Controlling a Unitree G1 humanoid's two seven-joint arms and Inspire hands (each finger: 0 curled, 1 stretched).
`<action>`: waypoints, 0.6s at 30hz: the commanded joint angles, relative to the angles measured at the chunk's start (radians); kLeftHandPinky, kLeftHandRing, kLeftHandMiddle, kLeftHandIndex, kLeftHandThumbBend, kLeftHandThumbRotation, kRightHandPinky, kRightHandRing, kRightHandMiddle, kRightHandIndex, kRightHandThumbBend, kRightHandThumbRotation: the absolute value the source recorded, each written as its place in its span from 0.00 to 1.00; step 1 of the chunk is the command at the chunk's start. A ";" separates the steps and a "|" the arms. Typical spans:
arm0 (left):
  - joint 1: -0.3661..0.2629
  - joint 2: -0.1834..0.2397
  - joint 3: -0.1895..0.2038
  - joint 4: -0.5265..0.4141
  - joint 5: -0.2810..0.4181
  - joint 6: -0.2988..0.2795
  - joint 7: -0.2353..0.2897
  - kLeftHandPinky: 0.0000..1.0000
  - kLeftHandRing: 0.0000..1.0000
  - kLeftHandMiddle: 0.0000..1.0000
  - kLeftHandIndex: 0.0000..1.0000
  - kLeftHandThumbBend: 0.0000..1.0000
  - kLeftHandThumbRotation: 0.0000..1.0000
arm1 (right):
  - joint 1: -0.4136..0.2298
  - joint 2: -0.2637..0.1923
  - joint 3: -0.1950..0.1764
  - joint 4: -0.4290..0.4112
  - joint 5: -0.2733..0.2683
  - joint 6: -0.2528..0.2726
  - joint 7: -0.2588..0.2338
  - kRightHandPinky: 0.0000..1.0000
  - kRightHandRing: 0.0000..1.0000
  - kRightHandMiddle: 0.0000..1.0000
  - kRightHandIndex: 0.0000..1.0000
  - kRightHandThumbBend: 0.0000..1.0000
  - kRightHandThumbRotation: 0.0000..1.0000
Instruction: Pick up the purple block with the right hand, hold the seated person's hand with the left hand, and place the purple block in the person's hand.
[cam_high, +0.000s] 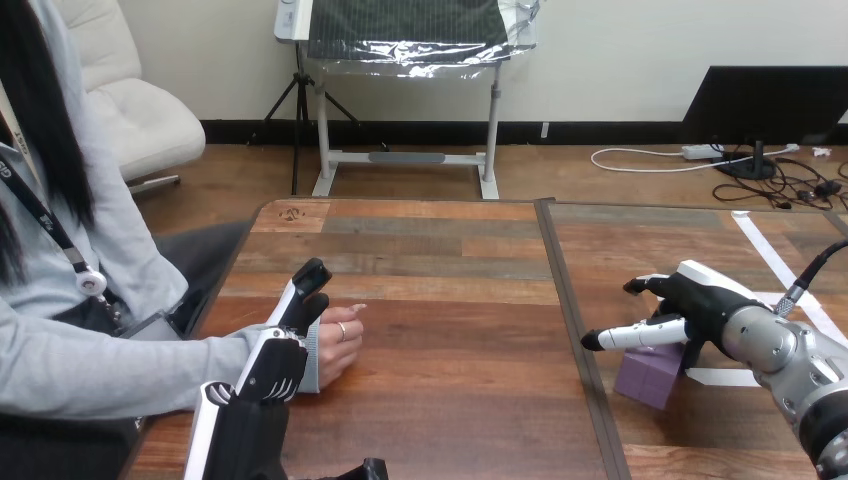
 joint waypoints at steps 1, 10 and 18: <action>-0.053 0.006 -0.010 -0.019 -0.022 -0.007 -0.006 0.94 0.97 0.96 0.91 1.00 0.54 | -0.010 -0.020 -0.002 -0.035 0.002 -0.007 -0.003 0.60 0.78 0.83 0.92 0.91 0.58; -0.055 0.005 -0.004 -0.014 -0.020 -0.006 -0.011 0.94 0.97 0.96 0.91 1.00 0.55 | -0.007 -0.024 -0.014 -0.051 0.016 -0.003 0.010 0.64 0.81 0.86 0.94 0.88 0.63; -0.051 0.004 -0.002 -0.019 -0.020 -0.001 -0.014 0.95 0.97 0.96 0.91 1.00 0.56 | -0.002 -0.030 -0.021 -0.055 0.024 -0.018 0.006 0.56 0.72 0.76 0.95 0.89 0.65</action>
